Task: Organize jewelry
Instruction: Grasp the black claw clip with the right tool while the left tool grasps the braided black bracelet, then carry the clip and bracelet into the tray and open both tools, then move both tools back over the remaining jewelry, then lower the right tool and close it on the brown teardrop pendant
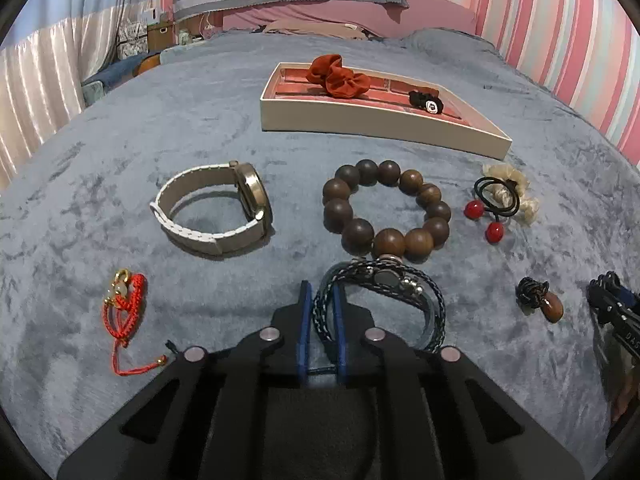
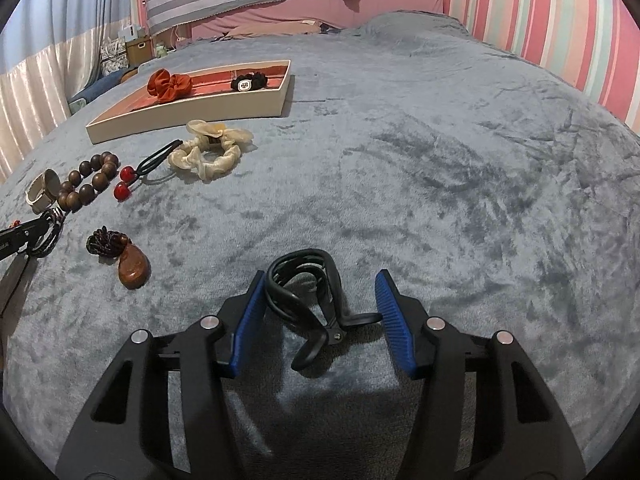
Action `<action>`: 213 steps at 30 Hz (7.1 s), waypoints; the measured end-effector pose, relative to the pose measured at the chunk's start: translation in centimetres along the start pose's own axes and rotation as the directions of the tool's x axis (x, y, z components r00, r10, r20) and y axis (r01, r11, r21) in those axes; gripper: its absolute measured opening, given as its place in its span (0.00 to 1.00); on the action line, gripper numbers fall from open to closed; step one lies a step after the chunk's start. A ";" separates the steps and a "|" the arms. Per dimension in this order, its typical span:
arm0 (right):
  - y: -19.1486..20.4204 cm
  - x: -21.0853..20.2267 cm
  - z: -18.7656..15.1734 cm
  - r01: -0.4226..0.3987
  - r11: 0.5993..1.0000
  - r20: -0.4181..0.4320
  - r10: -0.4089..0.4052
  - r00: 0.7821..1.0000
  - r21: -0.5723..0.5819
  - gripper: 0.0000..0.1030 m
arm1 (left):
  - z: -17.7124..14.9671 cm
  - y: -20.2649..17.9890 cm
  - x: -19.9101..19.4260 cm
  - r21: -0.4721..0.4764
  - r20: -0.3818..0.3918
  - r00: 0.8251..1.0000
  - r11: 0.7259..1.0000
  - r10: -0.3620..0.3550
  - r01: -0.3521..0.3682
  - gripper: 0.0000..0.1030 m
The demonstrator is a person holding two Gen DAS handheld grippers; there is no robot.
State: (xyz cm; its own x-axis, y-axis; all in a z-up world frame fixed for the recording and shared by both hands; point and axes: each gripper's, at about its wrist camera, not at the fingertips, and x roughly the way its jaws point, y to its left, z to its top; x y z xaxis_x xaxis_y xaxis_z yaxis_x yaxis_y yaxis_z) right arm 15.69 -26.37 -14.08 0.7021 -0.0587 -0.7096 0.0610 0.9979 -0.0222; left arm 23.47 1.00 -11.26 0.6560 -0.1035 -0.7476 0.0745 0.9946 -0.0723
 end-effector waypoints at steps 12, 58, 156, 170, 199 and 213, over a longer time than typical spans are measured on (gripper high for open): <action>0.1 -0.6 0.4 -0.002 1.000 0.020 0.002 1.000 -0.003 0.53 | 0.3 -0.2 -1.7 0.022 0.053 0.998 1.000 -0.020 0.019 0.07; 8.6 15.7 25.4 -0.095 0.994 0.122 0.102 0.987 -0.063 0.53 | 23.0 -1.3 10.0 -0.064 0.114 0.994 0.998 -0.004 0.011 0.07; 9.7 -1.8 3.5 -0.076 0.996 0.113 0.080 0.990 -0.043 0.96 | -0.5 9.0 -5.0 -0.029 0.027 0.991 0.991 0.133 -0.133 0.68; 12.1 -0.5 2.8 -0.092 0.990 0.042 0.096 0.994 -0.105 0.95 | -1.8 11.2 -3.3 -0.053 -0.016 0.992 0.990 0.129 -0.129 0.68; 12.4 2.6 3.1 -0.166 0.983 -0.044 0.163 0.986 -0.081 0.32 | -1.4 11.0 -2.3 -0.034 0.008 0.995 0.995 0.095 -0.095 0.40; 12.0 2.2 3.1 -0.160 0.985 -0.022 0.159 0.987 -0.061 0.29 | -1.4 11.6 -2.6 -0.062 0.017 0.996 0.994 0.093 -0.092 0.12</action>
State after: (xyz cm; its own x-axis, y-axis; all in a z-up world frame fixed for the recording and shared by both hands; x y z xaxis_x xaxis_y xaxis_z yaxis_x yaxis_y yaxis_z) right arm 20.18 -14.65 -13.73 0.6874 0.1015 -0.7192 -0.0954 0.9942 0.0490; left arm 21.52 12.82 -11.07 0.6730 -0.0105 -0.7396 -0.0325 0.9985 -0.0437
